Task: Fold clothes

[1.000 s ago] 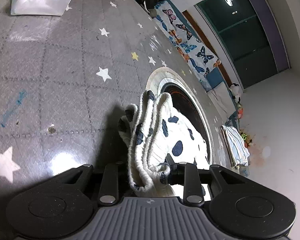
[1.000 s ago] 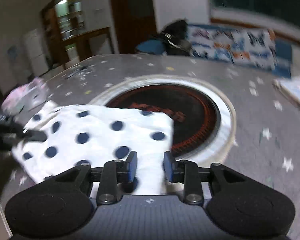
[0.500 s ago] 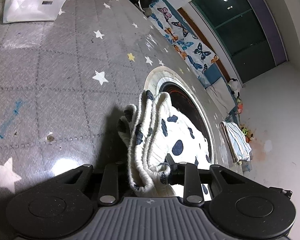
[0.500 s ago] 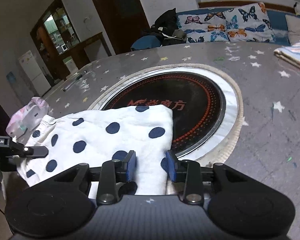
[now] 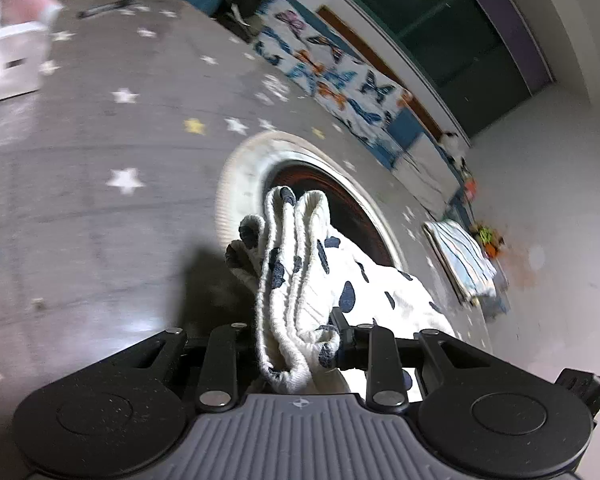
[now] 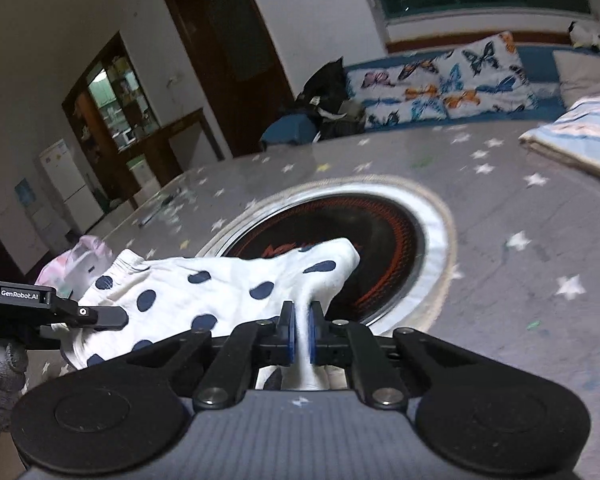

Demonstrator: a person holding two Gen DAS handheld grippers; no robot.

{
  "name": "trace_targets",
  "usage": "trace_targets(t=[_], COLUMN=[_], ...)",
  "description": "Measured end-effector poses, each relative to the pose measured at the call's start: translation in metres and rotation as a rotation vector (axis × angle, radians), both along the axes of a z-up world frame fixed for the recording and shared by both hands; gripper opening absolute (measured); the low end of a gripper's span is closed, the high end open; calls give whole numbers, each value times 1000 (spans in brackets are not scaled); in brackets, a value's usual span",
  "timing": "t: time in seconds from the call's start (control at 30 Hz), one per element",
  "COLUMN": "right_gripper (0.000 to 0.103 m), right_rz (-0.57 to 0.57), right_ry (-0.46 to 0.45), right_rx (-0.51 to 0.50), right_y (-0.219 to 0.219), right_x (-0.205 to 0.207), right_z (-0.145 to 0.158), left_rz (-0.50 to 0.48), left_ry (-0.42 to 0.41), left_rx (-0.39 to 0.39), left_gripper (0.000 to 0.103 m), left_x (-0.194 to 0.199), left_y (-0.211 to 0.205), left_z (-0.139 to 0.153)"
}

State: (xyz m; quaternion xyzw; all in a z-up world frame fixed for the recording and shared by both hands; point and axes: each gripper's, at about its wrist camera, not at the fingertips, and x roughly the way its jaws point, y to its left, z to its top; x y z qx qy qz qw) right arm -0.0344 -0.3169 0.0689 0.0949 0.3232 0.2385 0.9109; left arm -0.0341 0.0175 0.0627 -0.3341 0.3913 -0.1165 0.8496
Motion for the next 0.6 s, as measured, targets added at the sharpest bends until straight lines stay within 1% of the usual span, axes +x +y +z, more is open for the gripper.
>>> trace_targets(t=[0.2,0.37,0.6], right_gripper=[5,5,5], right_rz=[-87,-167,-277], right_ry=[-45,-78,-88], right_rx=[-32,-62,-87], right_y=[-40,-78,-136], right_x=[-7,-6,7], right_z=[19,32,35], left_rz=[-95,-174,-275], left_ry=[-20,-29,-29], left_rx=[12,34,72], left_gripper=[30,30,30], left_x=[21,46,82], left_y=[-45,-93,-167], left_z=[12,21,23])
